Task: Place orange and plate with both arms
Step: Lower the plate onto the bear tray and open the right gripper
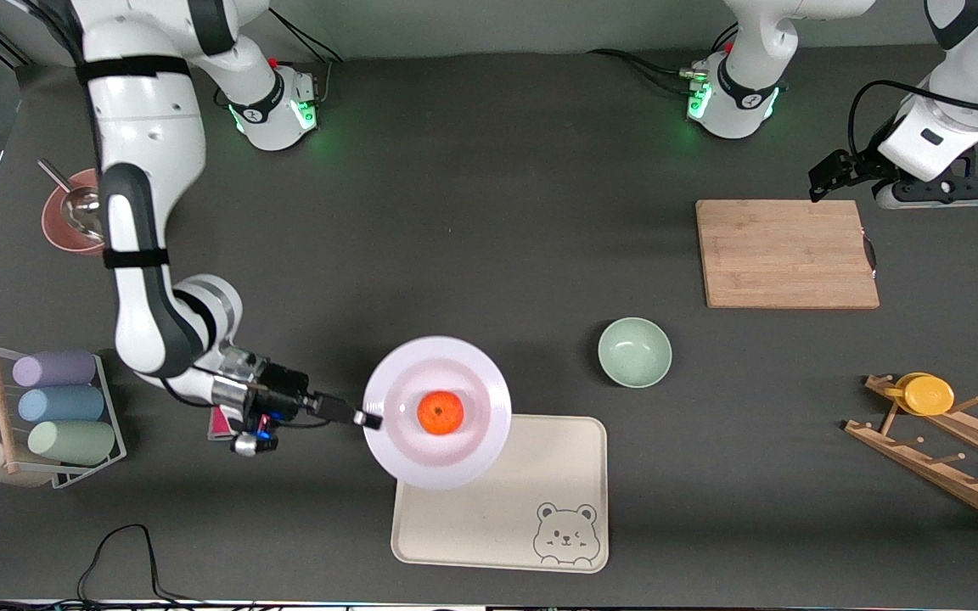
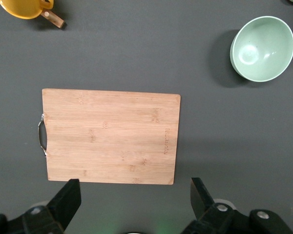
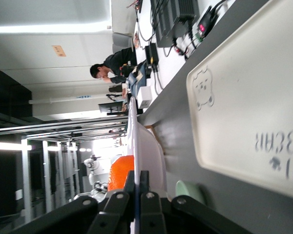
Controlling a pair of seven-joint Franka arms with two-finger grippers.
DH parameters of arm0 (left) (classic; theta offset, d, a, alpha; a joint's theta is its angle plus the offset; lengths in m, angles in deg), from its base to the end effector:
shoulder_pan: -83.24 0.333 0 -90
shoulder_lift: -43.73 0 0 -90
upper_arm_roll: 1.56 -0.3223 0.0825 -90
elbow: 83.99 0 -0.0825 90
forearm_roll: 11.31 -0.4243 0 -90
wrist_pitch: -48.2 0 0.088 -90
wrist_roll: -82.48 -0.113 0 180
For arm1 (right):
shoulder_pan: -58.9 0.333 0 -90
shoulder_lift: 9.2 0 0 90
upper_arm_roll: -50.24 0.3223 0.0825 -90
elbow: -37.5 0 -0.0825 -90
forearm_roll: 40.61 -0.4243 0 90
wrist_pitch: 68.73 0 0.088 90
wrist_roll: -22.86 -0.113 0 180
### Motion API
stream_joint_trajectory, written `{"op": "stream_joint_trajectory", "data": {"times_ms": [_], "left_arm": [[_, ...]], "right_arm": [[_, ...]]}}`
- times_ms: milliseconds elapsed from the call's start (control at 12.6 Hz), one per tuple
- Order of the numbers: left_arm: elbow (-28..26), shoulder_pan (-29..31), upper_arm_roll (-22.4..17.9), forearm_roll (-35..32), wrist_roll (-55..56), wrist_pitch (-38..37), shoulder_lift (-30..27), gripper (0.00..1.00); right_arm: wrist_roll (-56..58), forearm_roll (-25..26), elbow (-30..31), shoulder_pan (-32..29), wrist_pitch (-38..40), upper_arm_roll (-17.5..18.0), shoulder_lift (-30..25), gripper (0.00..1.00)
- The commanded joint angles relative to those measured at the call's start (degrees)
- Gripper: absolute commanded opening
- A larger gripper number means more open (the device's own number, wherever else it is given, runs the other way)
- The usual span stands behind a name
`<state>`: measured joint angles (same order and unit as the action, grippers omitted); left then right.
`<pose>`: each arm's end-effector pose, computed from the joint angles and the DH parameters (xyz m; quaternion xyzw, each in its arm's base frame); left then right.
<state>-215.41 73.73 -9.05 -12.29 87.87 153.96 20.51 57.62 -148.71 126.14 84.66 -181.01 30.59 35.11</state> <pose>0.4611 -0.0116 0.4892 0.9994 0.0211 -0.0239 0.0159 0.7370 0.1918 0.2185 -0.7742 0.1422 -0.0797 0.6115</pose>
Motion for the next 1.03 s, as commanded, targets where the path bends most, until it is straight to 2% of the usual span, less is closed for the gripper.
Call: {"op": "stream_joint_trajectory", "data": {"times_ms": [0, 79, 396, 554, 633, 712, 950], "left_arm": [[0.81, -0.50, 0.01, -0.69, -0.38, -2.05, 0.02, 1.00], [0.81, -0.50, 0.10, -0.60, -0.29, -2.05, -0.07, 1.00], [0.81, -0.42, 0.01, -0.69, -0.38, -1.96, -0.07, 1.00], [0.90, -0.33, 0.01, -0.69, -0.38, -1.88, -0.07, 1.00], [0.99, -0.33, 0.01, -0.69, -0.21, -1.88, 0.02, 1.00], [1.08, -0.33, 0.01, -0.69, 0.06, -1.88, 0.02, 1.00], [1.86, -0.07, 1.41, -2.87, 2.24, -3.45, -0.16, 1.00]], "right_arm": [[-2.86, -3.67, -16.46, -0.54, -3.29, 0.32, 12.62, 0.00], [-2.86, -6.31, -18.66, -0.54, -4.69, 0.41, 14.91, 0.00], [-1.20, -10.45, -29.30, -0.54, -9.62, 0.67, 24.23, 0.00], [1.43, -13.44, -32.20, -0.37, -11.64, 0.76, 27.22, 0.00], [2.67, -14.06, -33.61, -0.45, -11.82, 1.89, 28.46, 0.00], [3.72, -14.16, -34.32, -0.63, -12.00, 3.64, 29.25, 0.00], [9.87, -14.33, -34.50, -1.25, -12.88, 5.50, 30.93, 0.00]]}}
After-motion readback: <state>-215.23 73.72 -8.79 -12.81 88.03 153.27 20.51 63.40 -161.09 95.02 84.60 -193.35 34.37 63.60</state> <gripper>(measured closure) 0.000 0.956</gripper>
